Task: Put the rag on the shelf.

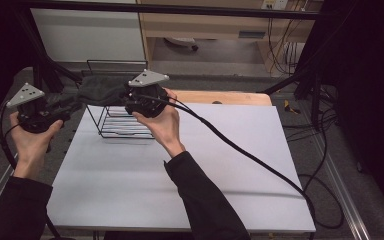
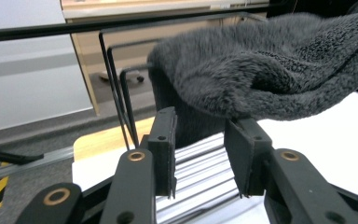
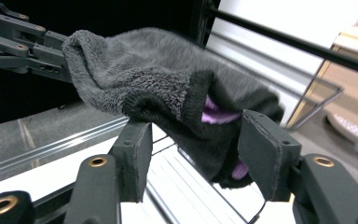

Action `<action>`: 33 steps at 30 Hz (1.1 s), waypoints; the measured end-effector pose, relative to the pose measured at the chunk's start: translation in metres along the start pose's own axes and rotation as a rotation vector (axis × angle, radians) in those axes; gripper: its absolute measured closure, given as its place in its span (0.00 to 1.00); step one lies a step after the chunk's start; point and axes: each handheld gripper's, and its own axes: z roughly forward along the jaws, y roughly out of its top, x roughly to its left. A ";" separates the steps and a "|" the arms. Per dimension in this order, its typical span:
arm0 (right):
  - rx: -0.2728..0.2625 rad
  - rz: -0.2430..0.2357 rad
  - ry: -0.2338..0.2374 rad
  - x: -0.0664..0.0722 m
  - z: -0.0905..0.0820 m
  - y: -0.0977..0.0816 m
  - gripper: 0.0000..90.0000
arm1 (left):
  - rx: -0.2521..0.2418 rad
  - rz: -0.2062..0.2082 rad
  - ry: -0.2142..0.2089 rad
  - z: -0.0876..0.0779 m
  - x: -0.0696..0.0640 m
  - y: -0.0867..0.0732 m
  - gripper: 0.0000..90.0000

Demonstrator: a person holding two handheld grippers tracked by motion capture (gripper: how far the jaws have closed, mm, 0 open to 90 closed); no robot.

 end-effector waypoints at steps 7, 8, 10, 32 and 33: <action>0.025 0.044 0.005 0.003 0.004 -0.021 0.45 | 0.035 -0.013 0.001 0.007 -0.001 -0.016 0.69; 0.030 0.051 0.004 0.003 0.006 -0.024 0.45 | 0.039 -0.017 0.001 0.009 -0.001 -0.018 0.68; 0.042 0.062 0.008 0.002 0.010 -0.031 0.44 | 0.053 -0.021 0.003 0.013 -0.001 -0.023 0.67; 0.088 0.146 0.040 -0.026 0.007 -0.087 0.13 | 0.206 -0.035 -0.047 0.050 -0.016 -0.069 0.35; 0.090 0.155 0.046 -0.028 0.003 -0.088 0.12 | 0.212 -0.036 -0.053 0.050 -0.018 -0.070 0.34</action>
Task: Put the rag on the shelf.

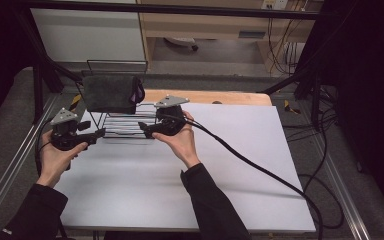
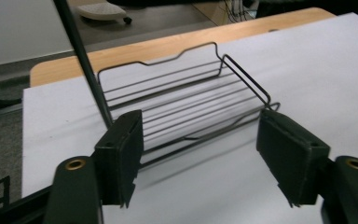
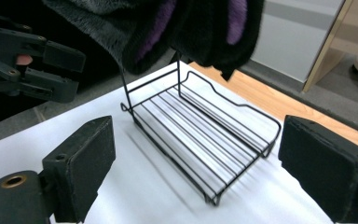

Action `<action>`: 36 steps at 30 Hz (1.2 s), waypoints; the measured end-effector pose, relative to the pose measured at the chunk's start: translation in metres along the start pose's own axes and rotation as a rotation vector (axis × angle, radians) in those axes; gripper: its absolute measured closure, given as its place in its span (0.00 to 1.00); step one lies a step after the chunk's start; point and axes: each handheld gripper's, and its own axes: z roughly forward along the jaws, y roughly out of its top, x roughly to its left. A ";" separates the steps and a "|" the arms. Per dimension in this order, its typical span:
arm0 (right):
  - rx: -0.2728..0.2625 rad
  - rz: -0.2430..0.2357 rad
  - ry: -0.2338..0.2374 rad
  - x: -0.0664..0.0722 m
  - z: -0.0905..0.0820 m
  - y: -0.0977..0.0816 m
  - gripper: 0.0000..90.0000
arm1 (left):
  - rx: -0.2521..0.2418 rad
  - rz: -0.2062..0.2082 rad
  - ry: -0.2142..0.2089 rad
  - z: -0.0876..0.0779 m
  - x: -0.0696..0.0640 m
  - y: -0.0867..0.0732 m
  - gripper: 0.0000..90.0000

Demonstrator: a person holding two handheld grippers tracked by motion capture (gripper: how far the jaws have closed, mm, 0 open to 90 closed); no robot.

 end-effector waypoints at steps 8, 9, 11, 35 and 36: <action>0.023 0.040 -0.006 -0.022 -0.043 -0.017 0.07 | 0.026 0.027 -0.031 0.001 -0.017 -0.008 0.22; 0.025 0.047 -0.010 -0.025 -0.050 -0.020 0.07 | 0.025 0.024 -0.038 0.002 -0.019 -0.008 0.20; 0.024 0.055 -0.020 -0.032 -0.063 -0.027 0.06 | 0.027 0.033 -0.047 0.002 -0.024 -0.008 0.17; 0.040 0.151 -0.043 -0.080 -0.169 -0.134 0.01 | 0.018 0.055 -0.178 0.020 -0.078 -0.054 0.09; 0.046 0.151 -0.042 -0.081 -0.171 -0.139 0.01 | 0.026 0.059 -0.178 0.020 -0.078 -0.057 0.09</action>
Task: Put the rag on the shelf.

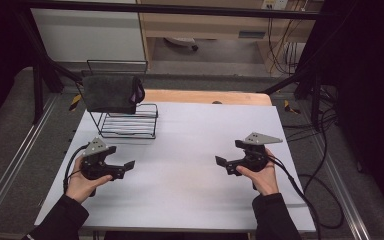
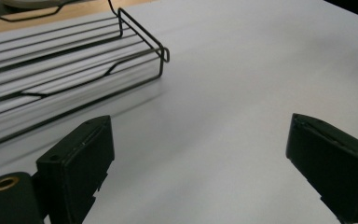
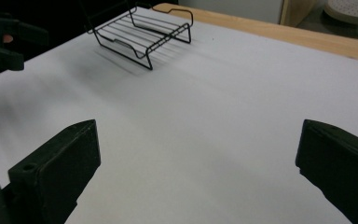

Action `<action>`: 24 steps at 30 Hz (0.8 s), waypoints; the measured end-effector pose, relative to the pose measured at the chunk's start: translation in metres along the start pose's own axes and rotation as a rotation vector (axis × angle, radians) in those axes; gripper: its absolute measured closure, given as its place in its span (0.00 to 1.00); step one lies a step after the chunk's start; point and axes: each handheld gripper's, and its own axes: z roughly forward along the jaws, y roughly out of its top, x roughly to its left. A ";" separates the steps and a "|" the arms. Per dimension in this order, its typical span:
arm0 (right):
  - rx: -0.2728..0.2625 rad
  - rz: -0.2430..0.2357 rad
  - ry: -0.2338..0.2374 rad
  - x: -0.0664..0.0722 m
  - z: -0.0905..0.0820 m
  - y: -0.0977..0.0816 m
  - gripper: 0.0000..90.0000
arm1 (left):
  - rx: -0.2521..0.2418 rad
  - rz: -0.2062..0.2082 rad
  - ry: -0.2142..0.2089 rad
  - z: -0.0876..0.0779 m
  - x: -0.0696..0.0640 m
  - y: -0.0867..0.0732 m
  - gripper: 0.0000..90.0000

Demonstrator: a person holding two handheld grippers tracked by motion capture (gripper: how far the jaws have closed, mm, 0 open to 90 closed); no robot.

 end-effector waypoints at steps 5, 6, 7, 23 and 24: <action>0.020 -0.005 -0.003 -0.008 -0.006 -0.026 0.01 | 0.028 0.016 -0.001 0.002 0.000 -0.017 0.09; 0.020 -0.004 -0.004 -0.011 -0.007 -0.031 0.01 | 0.033 0.020 0.002 0.003 0.001 -0.020 0.09; 0.023 0.009 -0.007 -0.013 -0.008 -0.035 0.01 | 0.037 0.025 0.004 0.003 0.001 -0.022 0.09; 0.055 0.060 -0.033 -0.040 -0.032 -0.089 0.01 | 0.047 0.068 0.003 0.000 0.003 -0.040 0.09; 0.057 0.059 -0.033 -0.040 -0.032 -0.090 0.01 | 0.048 0.074 0.007 0.000 0.003 -0.041 0.09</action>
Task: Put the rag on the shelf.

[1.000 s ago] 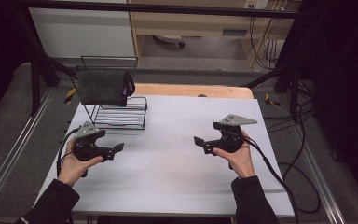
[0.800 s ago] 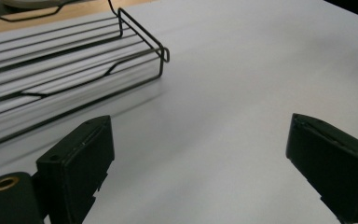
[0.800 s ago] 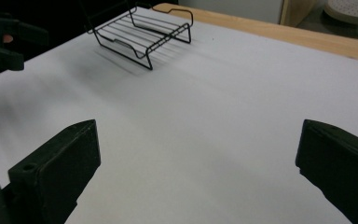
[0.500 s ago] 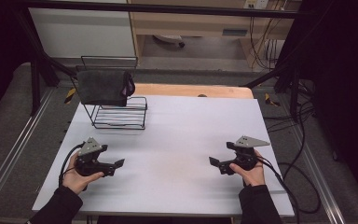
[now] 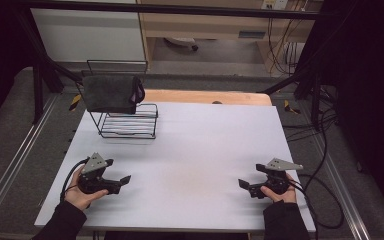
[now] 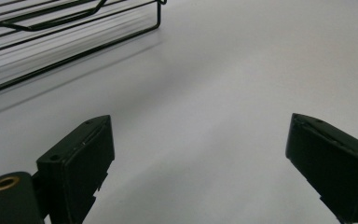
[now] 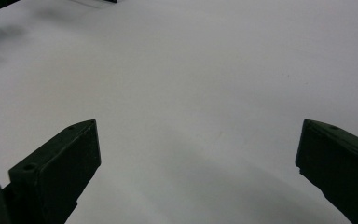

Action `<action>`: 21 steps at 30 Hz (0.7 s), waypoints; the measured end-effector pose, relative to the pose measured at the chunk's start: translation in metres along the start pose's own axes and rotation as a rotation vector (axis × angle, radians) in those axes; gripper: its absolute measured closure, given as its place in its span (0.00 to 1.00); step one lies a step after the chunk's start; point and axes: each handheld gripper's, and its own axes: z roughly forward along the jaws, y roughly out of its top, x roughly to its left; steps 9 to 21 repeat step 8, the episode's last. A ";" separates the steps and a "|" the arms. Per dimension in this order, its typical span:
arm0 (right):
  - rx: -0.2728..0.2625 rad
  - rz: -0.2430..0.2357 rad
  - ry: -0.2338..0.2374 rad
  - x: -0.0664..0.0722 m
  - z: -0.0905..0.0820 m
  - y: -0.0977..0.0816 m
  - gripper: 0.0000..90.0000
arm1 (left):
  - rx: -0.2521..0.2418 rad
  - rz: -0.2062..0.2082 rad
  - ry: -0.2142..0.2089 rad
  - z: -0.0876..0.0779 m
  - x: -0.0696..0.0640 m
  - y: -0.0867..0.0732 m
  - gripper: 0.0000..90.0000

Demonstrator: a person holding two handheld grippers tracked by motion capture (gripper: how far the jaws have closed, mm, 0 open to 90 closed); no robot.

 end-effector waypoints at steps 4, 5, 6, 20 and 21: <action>0.008 -0.002 0.004 -0.001 0.001 -0.002 0.01 | 0.005 0.009 0.003 0.001 0.000 -0.002 0.09; 0.008 -0.003 0.006 -0.001 0.001 -0.002 0.01 | 0.005 0.008 0.001 0.001 0.000 -0.002 0.09; 0.005 -0.002 0.006 0.000 0.001 -0.002 0.01 | 0.007 0.009 0.001 0.001 0.000 -0.003 0.09; 0.003 0.000 0.004 -0.001 0.000 -0.002 0.01 | 0.008 0.009 -0.002 0.001 -0.001 -0.003 0.09; 0.003 0.000 0.004 -0.001 0.000 -0.002 0.01 | 0.008 0.009 -0.002 0.001 -0.001 -0.003 0.09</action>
